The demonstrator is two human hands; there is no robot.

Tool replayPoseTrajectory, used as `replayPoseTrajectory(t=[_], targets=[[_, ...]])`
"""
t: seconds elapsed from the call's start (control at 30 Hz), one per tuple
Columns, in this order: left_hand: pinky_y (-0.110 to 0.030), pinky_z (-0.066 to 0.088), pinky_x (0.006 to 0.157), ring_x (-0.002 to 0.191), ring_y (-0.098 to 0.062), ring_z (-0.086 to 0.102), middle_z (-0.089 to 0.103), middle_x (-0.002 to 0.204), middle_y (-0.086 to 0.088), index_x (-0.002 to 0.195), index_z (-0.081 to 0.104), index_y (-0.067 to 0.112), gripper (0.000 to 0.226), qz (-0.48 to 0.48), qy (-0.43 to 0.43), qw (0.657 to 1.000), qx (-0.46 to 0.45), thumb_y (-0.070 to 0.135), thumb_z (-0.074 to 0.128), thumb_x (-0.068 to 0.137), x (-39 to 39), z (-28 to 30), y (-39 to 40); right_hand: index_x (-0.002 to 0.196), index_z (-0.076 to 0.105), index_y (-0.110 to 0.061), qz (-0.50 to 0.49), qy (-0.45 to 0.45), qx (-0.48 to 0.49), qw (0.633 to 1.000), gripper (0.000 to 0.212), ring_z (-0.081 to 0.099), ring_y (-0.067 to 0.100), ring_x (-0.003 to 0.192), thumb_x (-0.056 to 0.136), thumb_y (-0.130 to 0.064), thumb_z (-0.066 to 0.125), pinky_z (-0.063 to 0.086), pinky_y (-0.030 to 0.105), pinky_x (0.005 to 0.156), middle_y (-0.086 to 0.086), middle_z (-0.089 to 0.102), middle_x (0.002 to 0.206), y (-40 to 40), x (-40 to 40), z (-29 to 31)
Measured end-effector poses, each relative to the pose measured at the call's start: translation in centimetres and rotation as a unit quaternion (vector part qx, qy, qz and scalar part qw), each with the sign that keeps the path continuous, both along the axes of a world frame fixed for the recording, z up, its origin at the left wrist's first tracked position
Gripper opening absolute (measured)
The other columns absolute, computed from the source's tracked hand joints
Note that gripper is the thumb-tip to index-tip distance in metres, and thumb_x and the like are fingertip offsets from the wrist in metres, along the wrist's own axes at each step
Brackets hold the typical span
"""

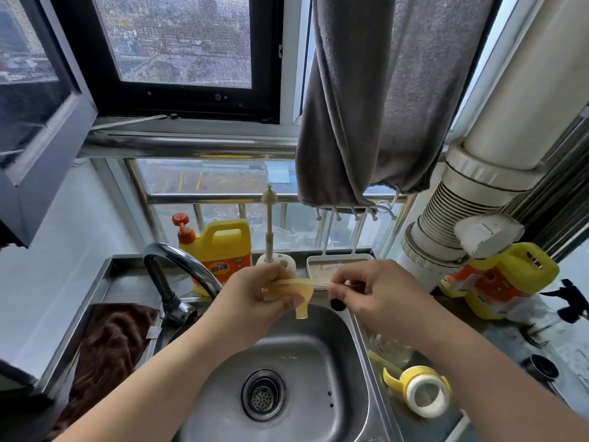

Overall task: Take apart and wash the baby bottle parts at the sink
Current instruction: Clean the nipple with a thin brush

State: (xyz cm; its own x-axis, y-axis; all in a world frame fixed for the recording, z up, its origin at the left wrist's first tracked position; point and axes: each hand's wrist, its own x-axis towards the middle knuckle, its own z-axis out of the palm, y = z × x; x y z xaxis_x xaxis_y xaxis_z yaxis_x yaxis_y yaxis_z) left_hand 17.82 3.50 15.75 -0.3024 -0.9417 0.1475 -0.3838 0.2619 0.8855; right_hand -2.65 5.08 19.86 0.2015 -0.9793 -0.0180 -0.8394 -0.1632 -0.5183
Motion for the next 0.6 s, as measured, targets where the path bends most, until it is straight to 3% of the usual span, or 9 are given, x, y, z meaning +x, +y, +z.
replayPoseTrajectory(t=[0.1, 0.23, 0.37, 0.47, 0.6], targets=[[-0.014, 0.040, 0.061, 0.062, -0.003, 0.050, 0.060, 0.070, 0.003, 0.081, 0.065, 0.011, 0.012, -0.010, 0.025, 1.000, -0.003, 0.014, 0.077, 0.077, 0.5, 0.1, 0.0, 0.076, 0.066, -0.030, -0.006, -0.024, 0.007, 1.000, 0.015, 0.047, 0.000, 0.050, 0.088, -0.037, 0.061, 0.035, 0.023, 0.054, -0.023, 0.055, 0.055, -0.1, -0.5, -0.3], [-0.013, 0.038, 0.059, 0.061, -0.001, 0.047, 0.057, 0.068, 0.004, 0.077, 0.061, 0.019, 0.016, -0.033, 0.008, 0.999, -0.035, 0.011, 0.076, 0.078, 0.1, 0.2, -0.1, 0.074, 0.066, -0.033, 0.019, -0.043, -0.012, 0.999, 0.014, 0.048, 0.000, 0.054, 0.087, -0.036, 0.062, 0.032, 0.021, 0.055, -0.014, 0.056, 0.058, -0.3, 0.5, 0.1], [-0.019, 0.043, 0.063, 0.065, -0.008, 0.053, 0.060, 0.069, 0.008, 0.078, 0.064, 0.020, 0.021, -0.013, 0.090, 0.996, 0.012, 0.032, 0.080, 0.070, 0.7, 0.3, -0.5, 0.074, 0.065, -0.031, -0.002, -0.039, -0.004, 0.999, 0.014, 0.048, 0.000, 0.055, 0.087, -0.036, 0.063, 0.038, 0.024, 0.055, -0.022, 0.057, 0.062, -0.5, -0.5, 0.2], [-0.027, 0.047, 0.068, 0.067, -0.010, 0.058, 0.063, 0.070, 0.003, 0.081, 0.065, 0.014, 0.019, 0.068, 0.148, 0.985, 0.048, 0.027, 0.078, 0.077, 0.8, 0.0, -0.7, 0.076, 0.066, -0.031, -0.022, -0.038, 0.002, 0.999, 0.015, 0.047, 0.001, 0.054, 0.089, -0.037, 0.061, 0.039, 0.025, 0.056, -0.023, 0.056, 0.060, -0.3, -1.1, -0.2], [-0.035, 0.051, 0.077, 0.079, -0.020, 0.064, 0.069, 0.081, -0.008, 0.086, 0.066, 0.011, 0.009, 0.157, 0.137, 0.974, 0.087, 0.012, 0.073, 0.081, 0.5, -0.5, -0.9, 0.084, 0.065, -0.027, 0.014, -0.022, 0.003, 1.000, 0.014, 0.047, 0.001, 0.055, 0.092, -0.035, 0.055, 0.034, 0.022, 0.054, -0.018, 0.056, 0.060, 0.6, -0.3, -0.4]])
